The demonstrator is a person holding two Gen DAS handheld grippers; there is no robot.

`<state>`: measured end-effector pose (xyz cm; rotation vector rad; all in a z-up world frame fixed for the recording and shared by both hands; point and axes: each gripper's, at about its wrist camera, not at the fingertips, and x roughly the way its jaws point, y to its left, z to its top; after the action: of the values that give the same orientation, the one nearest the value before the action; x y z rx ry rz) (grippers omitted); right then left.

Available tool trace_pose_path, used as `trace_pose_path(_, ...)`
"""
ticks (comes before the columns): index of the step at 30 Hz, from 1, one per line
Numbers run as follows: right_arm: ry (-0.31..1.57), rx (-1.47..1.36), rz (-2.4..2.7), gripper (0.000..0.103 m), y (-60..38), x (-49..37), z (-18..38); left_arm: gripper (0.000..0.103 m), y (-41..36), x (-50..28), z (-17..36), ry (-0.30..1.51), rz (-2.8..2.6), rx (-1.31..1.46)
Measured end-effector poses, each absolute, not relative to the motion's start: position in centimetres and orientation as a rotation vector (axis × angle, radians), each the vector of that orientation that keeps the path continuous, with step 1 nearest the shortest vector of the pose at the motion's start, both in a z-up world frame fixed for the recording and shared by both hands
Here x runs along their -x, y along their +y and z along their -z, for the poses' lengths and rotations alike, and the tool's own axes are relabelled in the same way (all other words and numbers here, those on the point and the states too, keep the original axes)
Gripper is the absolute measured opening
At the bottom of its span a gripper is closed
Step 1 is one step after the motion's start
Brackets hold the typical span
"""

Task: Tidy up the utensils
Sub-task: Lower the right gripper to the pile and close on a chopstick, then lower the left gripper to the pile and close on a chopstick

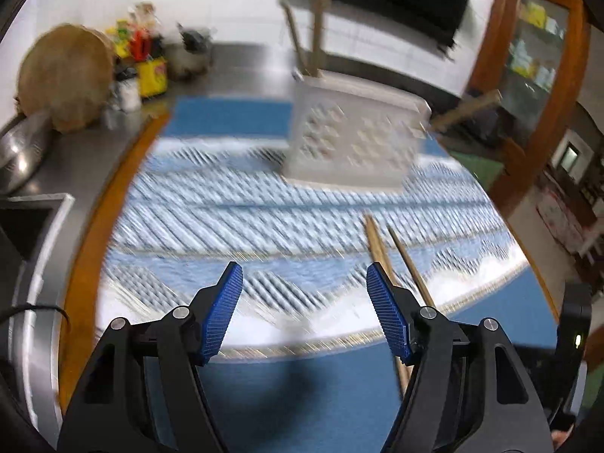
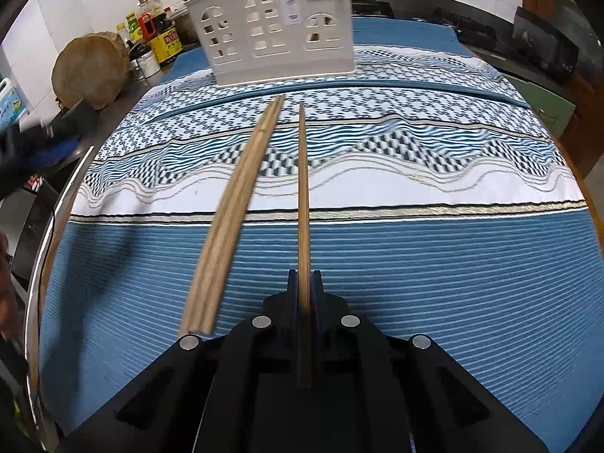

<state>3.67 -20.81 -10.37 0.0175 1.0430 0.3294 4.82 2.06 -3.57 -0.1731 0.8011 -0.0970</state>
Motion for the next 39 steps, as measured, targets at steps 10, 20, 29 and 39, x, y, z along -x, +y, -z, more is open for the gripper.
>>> trace_pose_path(10, 1.041, -0.026, -0.328, 0.007, -22.5, -3.5, 10.4, 0.068, -2.9, -4.1, 7.8, 0.939, 0.140, 0.132)
trace_pose_path(20, 1.044, -0.021, -0.348, 0.007, -22.8, -3.6, 10.4, 0.066, -4.2, -4.5, 10.6, 1.037, 0.092, 0.117)
trace_pose_path(29, 1.046, -0.020, -0.357, 0.008, -22.6, -3.5, 10.4, 0.066, -4.4, -4.4, 10.6, 1.038, 0.075, 0.125)
trace_pose_path(39, 1.050, -0.026, -0.362, 0.008, -22.6, -3.2, 10.4, 0.067, -5.6, -4.3, 10.8, 1.052, 0.038, 0.048)
